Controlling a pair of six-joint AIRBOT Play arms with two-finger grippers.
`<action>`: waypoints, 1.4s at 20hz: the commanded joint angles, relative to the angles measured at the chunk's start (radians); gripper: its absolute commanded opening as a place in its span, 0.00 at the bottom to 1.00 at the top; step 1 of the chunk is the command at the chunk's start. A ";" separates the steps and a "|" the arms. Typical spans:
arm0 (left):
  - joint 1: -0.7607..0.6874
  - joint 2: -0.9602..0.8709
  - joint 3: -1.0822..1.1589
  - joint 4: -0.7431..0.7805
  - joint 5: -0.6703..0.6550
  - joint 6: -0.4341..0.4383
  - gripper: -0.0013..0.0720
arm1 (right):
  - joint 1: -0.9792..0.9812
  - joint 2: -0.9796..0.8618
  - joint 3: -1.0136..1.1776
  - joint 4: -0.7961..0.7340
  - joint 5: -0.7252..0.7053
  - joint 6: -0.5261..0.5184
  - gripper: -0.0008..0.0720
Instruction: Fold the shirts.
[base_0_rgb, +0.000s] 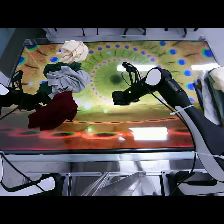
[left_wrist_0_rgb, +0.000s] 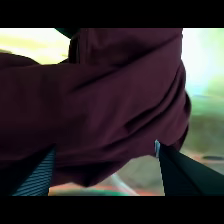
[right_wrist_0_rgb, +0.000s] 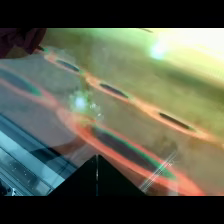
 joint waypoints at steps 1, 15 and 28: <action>0.097 -0.143 0.002 -0.197 -0.005 0.117 0.98 | 0.000 -0.006 0.000 0.005 -0.024 0.001 0.05; -0.004 -0.040 0.000 -0.198 -0.072 0.235 0.04 | 0.001 -0.008 0.000 0.034 0.169 -0.039 0.05; -0.951 -0.002 -0.095 -0.247 0.483 -0.183 0.04 | -0.460 0.355 -0.207 -0.262 0.230 -0.121 0.05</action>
